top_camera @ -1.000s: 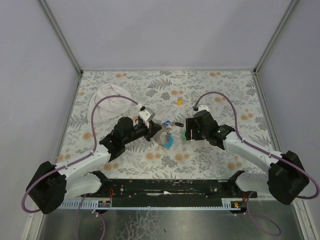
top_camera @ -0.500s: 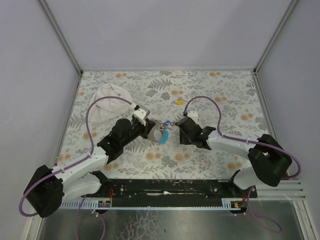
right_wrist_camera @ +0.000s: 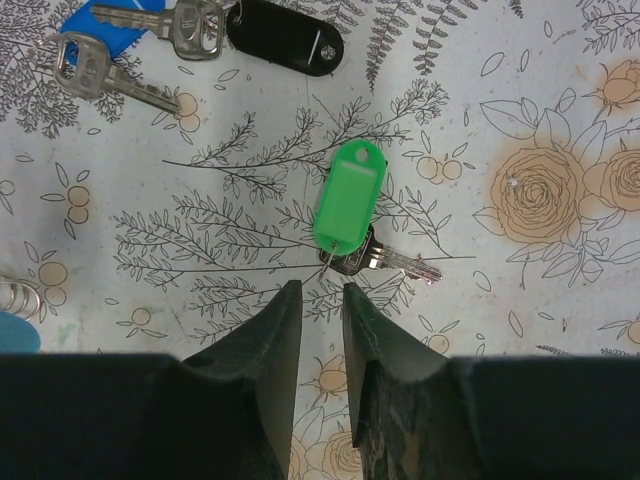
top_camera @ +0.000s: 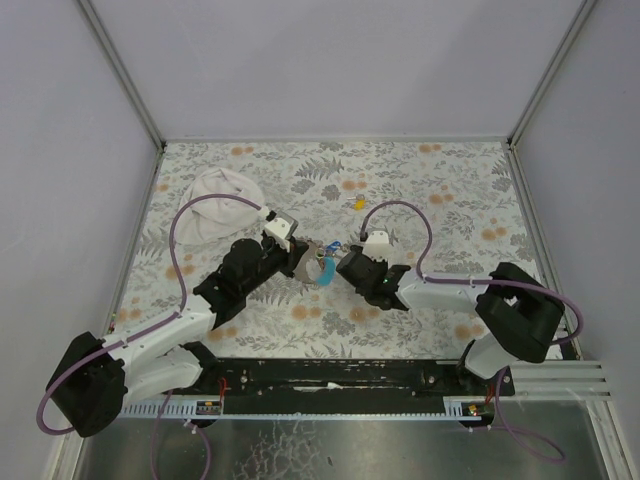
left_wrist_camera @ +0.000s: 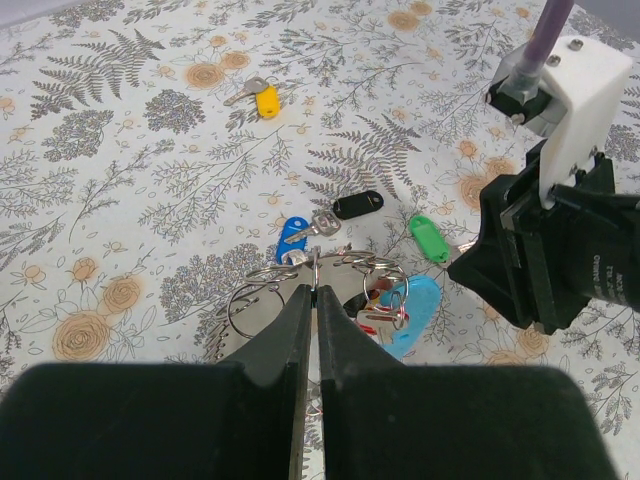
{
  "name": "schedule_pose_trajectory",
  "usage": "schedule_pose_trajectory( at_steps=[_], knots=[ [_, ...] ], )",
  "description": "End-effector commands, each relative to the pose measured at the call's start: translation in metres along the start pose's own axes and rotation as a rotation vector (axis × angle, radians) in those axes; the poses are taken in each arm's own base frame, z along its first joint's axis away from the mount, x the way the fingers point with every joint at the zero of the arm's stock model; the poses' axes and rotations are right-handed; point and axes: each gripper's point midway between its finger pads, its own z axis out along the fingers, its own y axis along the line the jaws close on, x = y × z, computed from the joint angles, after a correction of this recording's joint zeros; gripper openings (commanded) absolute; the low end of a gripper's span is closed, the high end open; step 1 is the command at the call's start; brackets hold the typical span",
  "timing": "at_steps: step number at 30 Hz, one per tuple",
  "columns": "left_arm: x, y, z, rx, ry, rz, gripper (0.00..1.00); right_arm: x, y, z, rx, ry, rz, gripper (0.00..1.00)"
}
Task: Put the keys on the keyring
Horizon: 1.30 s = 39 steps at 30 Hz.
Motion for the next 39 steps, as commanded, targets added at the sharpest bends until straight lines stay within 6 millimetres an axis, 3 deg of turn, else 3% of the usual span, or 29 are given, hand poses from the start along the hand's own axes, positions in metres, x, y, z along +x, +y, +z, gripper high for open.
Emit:
schedule_pose_trajectory(
  at_steps=[1, 8, 18, 39],
  knots=[
    [0.005, 0.004, -0.001, -0.023, 0.006, -0.002, 0.0, -0.021, 0.001, -0.001, 0.085, -0.128, 0.056, 0.28],
    [0.006, 0.002, 0.0, -0.01, 0.013, 0.001, 0.0, -0.02, -0.004, 0.003, 0.139, -0.183, 0.065, 0.24],
    [0.006, 0.001, 0.0, -0.003, 0.015, 0.001, 0.0, -0.021, 0.015, 0.003, 0.082, -0.204, 0.087, 0.27],
    [0.008, -0.003, 0.002, 0.018, 0.025, -0.001, 0.0, -0.01, 0.002, 0.015, 0.161, -0.208, 0.073, 0.17]
  ],
)
